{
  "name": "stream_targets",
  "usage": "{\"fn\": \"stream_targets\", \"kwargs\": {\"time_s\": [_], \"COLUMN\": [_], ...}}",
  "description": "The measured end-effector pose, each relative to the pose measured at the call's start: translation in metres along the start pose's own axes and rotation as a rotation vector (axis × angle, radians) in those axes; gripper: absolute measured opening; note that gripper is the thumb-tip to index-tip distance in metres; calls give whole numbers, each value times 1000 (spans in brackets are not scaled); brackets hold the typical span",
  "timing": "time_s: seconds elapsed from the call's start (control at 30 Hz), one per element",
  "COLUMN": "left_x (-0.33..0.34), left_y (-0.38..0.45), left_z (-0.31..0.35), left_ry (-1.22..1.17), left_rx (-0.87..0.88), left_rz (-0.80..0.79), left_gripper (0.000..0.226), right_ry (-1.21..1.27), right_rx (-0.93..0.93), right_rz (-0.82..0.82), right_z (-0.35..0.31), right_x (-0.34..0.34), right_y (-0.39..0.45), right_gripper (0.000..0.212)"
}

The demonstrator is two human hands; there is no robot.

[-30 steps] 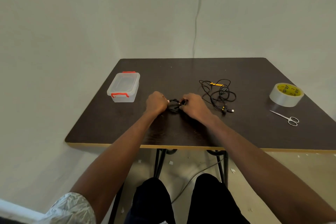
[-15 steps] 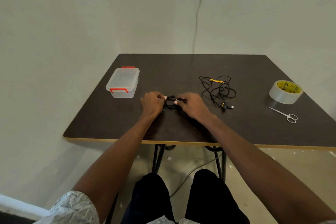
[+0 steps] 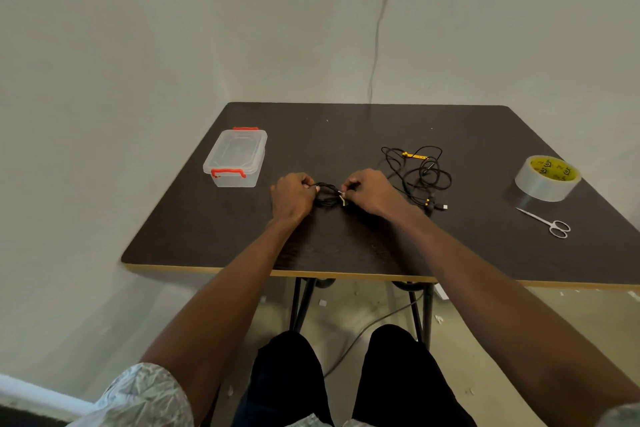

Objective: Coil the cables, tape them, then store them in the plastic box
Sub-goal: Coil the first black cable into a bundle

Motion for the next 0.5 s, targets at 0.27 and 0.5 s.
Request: {"fn": "stream_targets", "kwargs": {"time_s": [0.27,0.5], "left_x": [0,-4], "left_y": [6,3], "left_z": [-6,-5], "left_ry": [-101,-187], "left_rx": [-32,34], "left_rz": [17,-24], "left_gripper": [11,15], "right_ry": [-105,-124], "right_rx": [-44,-104], "right_rz": [58,139], "right_z": [-2,-1], "right_x": [8,18], "right_y": [-1,-5], "right_gripper": [19,17]}}
Point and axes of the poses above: each hand's wrist, its own y-axis towards the middle knuckle, its own x-axis out of the palm, z = x × y, the point moved 7 cm from there along y, towards the middle knuckle, and after that the axes turned 5 degrees about -z, right-handed, at the moved point
